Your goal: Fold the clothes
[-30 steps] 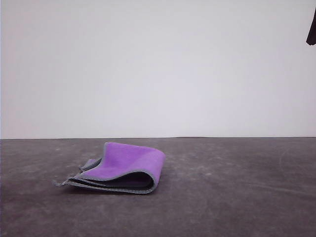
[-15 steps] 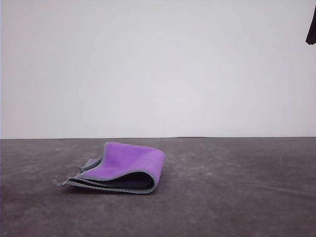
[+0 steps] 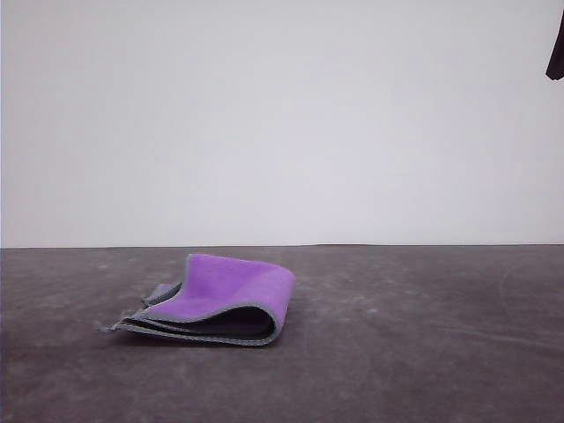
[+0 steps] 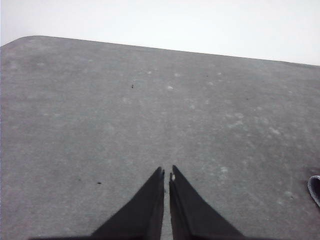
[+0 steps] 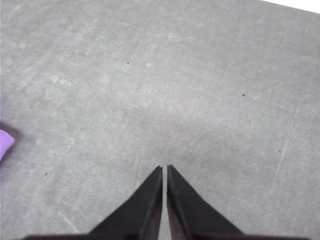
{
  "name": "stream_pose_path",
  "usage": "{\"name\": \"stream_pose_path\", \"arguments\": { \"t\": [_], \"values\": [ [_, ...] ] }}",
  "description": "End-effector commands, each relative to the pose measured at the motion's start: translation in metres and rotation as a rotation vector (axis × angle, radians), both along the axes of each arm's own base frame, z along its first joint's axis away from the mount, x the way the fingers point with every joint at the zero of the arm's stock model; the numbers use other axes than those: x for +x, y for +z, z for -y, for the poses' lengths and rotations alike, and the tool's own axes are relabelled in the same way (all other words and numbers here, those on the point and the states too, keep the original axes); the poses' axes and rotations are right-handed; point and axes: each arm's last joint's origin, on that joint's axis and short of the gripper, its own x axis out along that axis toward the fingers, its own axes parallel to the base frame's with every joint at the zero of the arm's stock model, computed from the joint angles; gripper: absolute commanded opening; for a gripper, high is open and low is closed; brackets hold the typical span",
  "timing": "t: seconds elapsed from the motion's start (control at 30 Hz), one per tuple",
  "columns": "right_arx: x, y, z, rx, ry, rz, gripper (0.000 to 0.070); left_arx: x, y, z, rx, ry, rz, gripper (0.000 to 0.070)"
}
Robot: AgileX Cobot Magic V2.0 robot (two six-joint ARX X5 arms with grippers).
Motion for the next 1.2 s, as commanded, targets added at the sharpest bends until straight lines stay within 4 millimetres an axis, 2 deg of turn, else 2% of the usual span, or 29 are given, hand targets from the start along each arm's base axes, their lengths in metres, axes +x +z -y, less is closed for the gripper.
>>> {"name": "stream_pose_path", "arguments": {
  "t": [0.0,0.17,0.27,0.37,0.77,0.97,1.17],
  "values": [
    [0.003,0.005,0.000,-0.027,0.019,0.034,0.0010,0.001,-0.007,0.000,-0.004,0.001,-0.024,0.0003],
    [-0.004,0.007,0.003,-0.062,0.025,0.118,0.0010,0.001,-0.007,0.000,-0.004,0.001,-0.024,0.0003],
    [-0.015,-0.001,0.006,-0.067,0.014,0.189,0.0010,0.001,-0.007,0.000,-0.004,0.001,-0.024,0.0003],
    [-0.031,-0.019,0.008,-0.067,-0.002,0.265,0.0010,0.001,-0.007,0.000,-0.004,0.001,-0.025,0.0003],
    [-0.103,-0.113,0.010,-0.061,-0.021,0.581,0.0010,0.001,-0.007,0.000,-0.004,0.001,-0.024,0.0003],
    [-0.115,-0.141,0.012,-0.020,-0.095,0.647,0.0010,0.001,-0.007,0.000,-0.004,0.001,-0.025,0.0003],
    [-0.113,-0.157,0.015,0.016,-0.201,0.619,0.0010,0.001,-0.007,0.000,-0.004,0.001,-0.024,0.0003]
  ]
}}
